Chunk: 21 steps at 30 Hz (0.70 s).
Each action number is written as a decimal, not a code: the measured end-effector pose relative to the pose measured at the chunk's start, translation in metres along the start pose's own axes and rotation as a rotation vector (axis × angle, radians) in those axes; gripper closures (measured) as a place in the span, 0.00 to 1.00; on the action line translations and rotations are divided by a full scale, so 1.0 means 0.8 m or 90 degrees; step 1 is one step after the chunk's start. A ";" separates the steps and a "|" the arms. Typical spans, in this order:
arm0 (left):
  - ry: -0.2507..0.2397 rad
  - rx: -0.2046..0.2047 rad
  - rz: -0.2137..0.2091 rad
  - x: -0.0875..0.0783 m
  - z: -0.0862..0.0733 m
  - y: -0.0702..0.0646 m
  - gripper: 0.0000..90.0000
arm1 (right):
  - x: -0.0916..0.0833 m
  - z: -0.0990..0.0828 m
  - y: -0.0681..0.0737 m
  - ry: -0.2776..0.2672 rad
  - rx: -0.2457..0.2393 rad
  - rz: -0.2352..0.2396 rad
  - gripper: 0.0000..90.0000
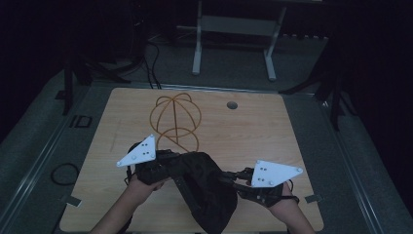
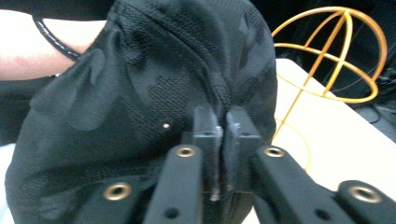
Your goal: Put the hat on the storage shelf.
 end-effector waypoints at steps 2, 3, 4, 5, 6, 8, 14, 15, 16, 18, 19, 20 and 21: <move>0.006 0.000 0.006 0.001 -0.003 0.003 0.99 | 0.001 -0.002 -0.002 0.000 0.004 -0.006 0.98; 0.006 0.000 0.006 0.001 -0.003 0.003 0.99 | 0.000 -0.002 -0.003 -0.004 0.009 -0.006 0.98; 0.011 0.003 0.014 0.001 -0.005 0.005 0.99 | 0.000 -0.002 -0.003 -0.004 0.009 -0.006 0.98; 0.017 0.004 0.019 0.001 -0.006 0.006 0.98 | -0.001 -0.002 -0.003 -0.006 0.013 -0.004 0.98; 0.022 0.001 0.016 0.000 -0.008 0.007 0.98 | -0.003 -0.003 -0.004 -0.009 0.022 0.000 0.98; 0.028 0.001 0.026 0.000 -0.009 0.008 0.96 | -0.006 -0.002 -0.005 -0.015 0.028 0.006 0.98; 0.046 0.003 0.050 -0.005 -0.009 0.012 0.82 | -0.018 0.001 -0.010 -0.036 0.044 0.005 0.99; 0.046 0.003 0.050 -0.005 -0.009 0.012 0.80 | -0.019 0.001 -0.011 -0.034 0.044 0.001 0.99; 0.045 0.003 0.055 -0.006 -0.009 0.013 0.80 | -0.019 0.001 -0.011 -0.034 0.044 0.001 0.99; 0.051 0.003 0.063 -0.008 -0.011 0.015 0.73 | -0.024 0.001 -0.014 -0.037 0.047 -0.005 0.99; 0.051 0.006 0.072 -0.009 -0.011 0.016 0.73 | -0.024 0.000 -0.015 -0.035 0.047 -0.005 0.98; 0.054 0.006 0.078 -0.010 -0.012 0.016 0.70 | -0.026 0.000 -0.016 -0.033 0.049 -0.012 0.98; 0.056 0.007 0.080 -0.011 -0.012 0.017 0.68 | -0.027 -0.001 -0.018 -0.032 0.050 -0.012 0.98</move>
Point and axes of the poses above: each handheld gripper's, and its own axes: x roughly forward along the jaws, z roughly out of its top, y roughly to its left, the point moved 7 cm from there along x, roughly forward along the jaws, and after that the axes turned 7 degrees about y, right-handed, at the moved point
